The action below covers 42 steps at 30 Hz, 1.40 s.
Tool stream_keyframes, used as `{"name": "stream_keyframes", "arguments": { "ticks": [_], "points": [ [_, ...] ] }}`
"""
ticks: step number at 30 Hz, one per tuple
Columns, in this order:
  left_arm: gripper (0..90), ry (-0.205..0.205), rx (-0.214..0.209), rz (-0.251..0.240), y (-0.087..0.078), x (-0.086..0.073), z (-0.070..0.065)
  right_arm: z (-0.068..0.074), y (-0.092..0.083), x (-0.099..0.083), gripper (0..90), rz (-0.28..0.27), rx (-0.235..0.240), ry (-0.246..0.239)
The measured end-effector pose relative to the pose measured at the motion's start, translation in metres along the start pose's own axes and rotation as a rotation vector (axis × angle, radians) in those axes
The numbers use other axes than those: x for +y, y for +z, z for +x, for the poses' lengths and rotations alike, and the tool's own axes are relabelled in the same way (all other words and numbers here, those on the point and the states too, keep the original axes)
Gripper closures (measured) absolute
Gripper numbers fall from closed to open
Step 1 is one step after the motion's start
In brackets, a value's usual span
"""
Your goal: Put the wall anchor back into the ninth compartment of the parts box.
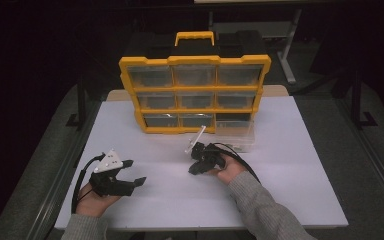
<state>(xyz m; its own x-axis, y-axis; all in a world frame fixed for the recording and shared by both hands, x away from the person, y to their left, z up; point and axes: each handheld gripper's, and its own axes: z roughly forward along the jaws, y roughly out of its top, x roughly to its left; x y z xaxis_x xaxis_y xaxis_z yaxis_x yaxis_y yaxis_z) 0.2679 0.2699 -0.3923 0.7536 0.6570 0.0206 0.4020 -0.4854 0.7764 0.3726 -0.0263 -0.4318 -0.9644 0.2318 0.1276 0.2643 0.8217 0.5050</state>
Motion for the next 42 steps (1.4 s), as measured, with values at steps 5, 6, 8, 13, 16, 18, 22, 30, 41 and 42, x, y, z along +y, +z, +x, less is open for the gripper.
{"name": "stream_keyframes", "arguments": {
  "ticks": [5, 6, 8, 13, 16, 18, 22, 30, 41, 42],
  "points": [
    [25.0, 0.007, 0.001, 0.008, -0.001, 0.000, 0.001, -0.003, 0.000, 0.000, 83.3, -0.002, 0.023, 0.003],
    [25.0, 0.000, 0.001, 0.006, -0.001, 0.000, 0.001, -0.004, 0.000, 0.000, 83.3, -0.002, 0.028, 0.002],
    [25.0, -0.003, 0.002, 0.002, -0.001, 0.000, 0.001, -0.005, -0.002, 0.000, 83.3, -0.003, 0.031, 0.005],
    [25.0, -0.004, 0.001, -0.004, 0.000, 0.000, 0.000, -0.006, -0.009, 0.002, 83.3, -0.018, 0.051, 0.003],
    [25.0, 0.014, 0.002, 0.003, 0.000, 0.000, 0.001, -0.007, -0.015, 0.005, 83.2, -0.019, 0.051, -0.004],
    [25.0, 0.008, 0.003, 0.004, -0.001, 0.000, 0.001, -0.007, -0.019, 0.007, 83.2, -0.021, 0.050, -0.004],
    [25.0, 0.008, 0.004, -0.005, -0.001, 0.000, 0.001, -0.009, -0.030, 0.013, 83.1, -0.029, 0.043, -0.008],
    [25.0, -0.006, 0.006, -0.007, -0.001, 0.000, 0.001, -0.012, -0.049, 0.023, 83.1, -0.057, 0.041, -0.012],
    [25.0, -0.008, 0.006, -0.007, -0.001, 0.000, 0.001, -0.019, -0.075, 0.029, 83.0, -0.074, 0.020, 0.003],
    [25.0, -0.006, 0.005, -0.007, -0.001, 0.000, 0.001, -0.020, -0.076, 0.030, 83.0, -0.087, 0.012, -0.008]
  ]
}}
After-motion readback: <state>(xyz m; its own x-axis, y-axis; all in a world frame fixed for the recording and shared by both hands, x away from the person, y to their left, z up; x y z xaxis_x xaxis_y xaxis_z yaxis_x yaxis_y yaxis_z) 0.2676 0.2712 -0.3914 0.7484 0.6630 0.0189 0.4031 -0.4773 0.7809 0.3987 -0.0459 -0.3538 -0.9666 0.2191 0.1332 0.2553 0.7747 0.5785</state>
